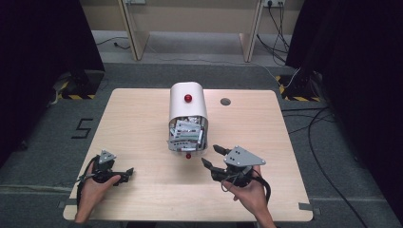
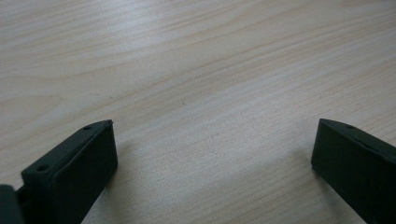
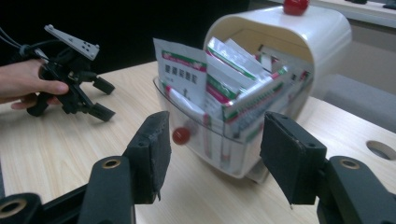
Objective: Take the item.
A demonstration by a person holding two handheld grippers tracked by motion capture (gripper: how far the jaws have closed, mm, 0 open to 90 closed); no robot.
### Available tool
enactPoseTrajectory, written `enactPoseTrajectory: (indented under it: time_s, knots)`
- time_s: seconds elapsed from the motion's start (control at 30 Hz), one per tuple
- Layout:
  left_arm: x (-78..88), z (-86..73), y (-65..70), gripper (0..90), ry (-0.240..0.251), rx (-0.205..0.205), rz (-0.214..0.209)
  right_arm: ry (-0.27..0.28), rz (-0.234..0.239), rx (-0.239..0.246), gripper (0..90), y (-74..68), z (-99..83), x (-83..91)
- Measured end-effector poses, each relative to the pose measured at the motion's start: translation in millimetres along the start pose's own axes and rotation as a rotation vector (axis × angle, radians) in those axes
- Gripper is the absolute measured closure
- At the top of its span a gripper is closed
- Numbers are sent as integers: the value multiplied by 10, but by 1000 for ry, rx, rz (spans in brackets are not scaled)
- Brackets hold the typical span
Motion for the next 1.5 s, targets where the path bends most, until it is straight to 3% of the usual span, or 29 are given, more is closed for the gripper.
enactPoseTrajectory:
  time_s: [0.23, 0.73, 1.13, 1.5]
  knots:
    - [0, 0, 0, 0, 0, 0, 0, 5, 20, 35, 498, -60, 88, -119]
    - [0, 0, 0, 0, 0, 0, 0, 38, 17, 56, 574, -30, 250, -231]
    - [2, 0, -3, 0, -3, -3, 1, 21, 30, 60, 589, -32, 390, -421]
    - [2, 0, -3, 0, -4, -4, 2, -36, 49, 98, 623, -60, 443, -602]
Point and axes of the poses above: each handheld gripper's, and its own axes: x roughly backward along the jaws, z roughly out of its top, y roughly to its right, the point moved 1 cm from there along -x, roughly forward along the jaws, and after that the axes turned 14 degrees about -y, right-handed, at the moved point
